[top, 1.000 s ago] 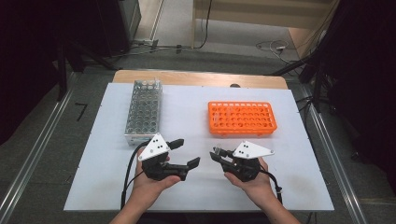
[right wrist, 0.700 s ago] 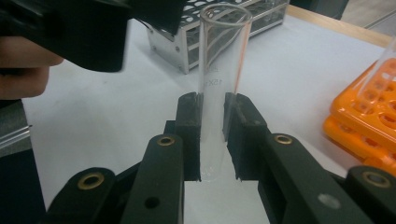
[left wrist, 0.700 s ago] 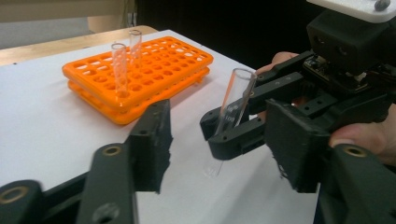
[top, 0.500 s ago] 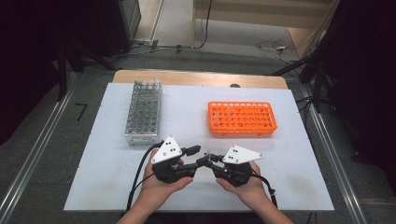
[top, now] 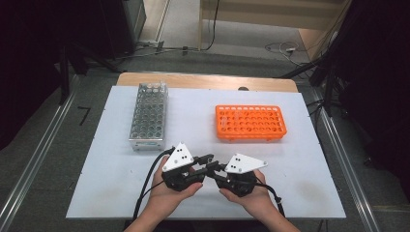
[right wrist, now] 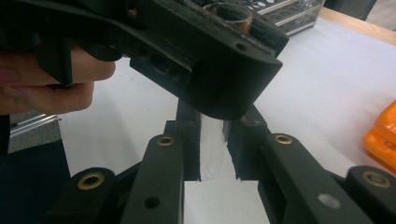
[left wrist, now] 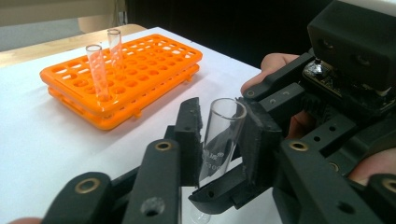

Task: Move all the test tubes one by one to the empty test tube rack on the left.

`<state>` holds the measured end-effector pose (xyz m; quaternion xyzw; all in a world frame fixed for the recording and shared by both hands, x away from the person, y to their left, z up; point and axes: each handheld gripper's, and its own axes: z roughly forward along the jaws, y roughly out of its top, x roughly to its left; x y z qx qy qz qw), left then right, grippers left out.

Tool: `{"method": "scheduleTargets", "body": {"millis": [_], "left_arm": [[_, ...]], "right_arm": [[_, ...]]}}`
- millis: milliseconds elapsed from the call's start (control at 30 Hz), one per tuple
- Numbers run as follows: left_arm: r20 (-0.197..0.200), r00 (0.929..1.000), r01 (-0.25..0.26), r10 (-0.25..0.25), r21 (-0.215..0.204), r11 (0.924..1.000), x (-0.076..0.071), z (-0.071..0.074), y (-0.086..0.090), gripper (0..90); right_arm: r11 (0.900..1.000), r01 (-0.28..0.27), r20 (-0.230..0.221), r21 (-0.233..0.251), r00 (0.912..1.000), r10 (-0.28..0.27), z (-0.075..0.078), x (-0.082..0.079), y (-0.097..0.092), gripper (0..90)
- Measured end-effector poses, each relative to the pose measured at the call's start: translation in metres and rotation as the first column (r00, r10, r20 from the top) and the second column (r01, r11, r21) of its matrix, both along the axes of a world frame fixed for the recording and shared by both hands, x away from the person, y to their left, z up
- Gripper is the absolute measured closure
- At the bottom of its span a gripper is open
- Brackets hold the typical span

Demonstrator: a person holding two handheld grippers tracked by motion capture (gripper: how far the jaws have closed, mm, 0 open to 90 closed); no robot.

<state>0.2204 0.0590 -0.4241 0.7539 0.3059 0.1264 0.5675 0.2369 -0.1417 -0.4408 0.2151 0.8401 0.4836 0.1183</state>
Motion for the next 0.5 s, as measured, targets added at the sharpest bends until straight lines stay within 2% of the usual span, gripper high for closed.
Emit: {"method": "scheduleTargets", "body": {"millis": [367, 500], "left_arm": [[0.02, 0.9998, -0.007, 0.007, 0.015, 0.9999, 0.0003, -0.0004, 0.0007, 75.3], [0.017, 0.9998, -0.008, 0.008, 0.005, 1.0, 0.0013, -0.0006, 0.0016, 75.5]], "right_arm": [[1.0, -0.003, -0.008, 0.002, 1.0, 0.003, -0.0004, 0.0008, 0.0, 73.6], [1.0, -0.007, -0.012, 0.001, 0.9999, 0.007, -0.0004, 0.0021, -0.0005, 73.1]]}}
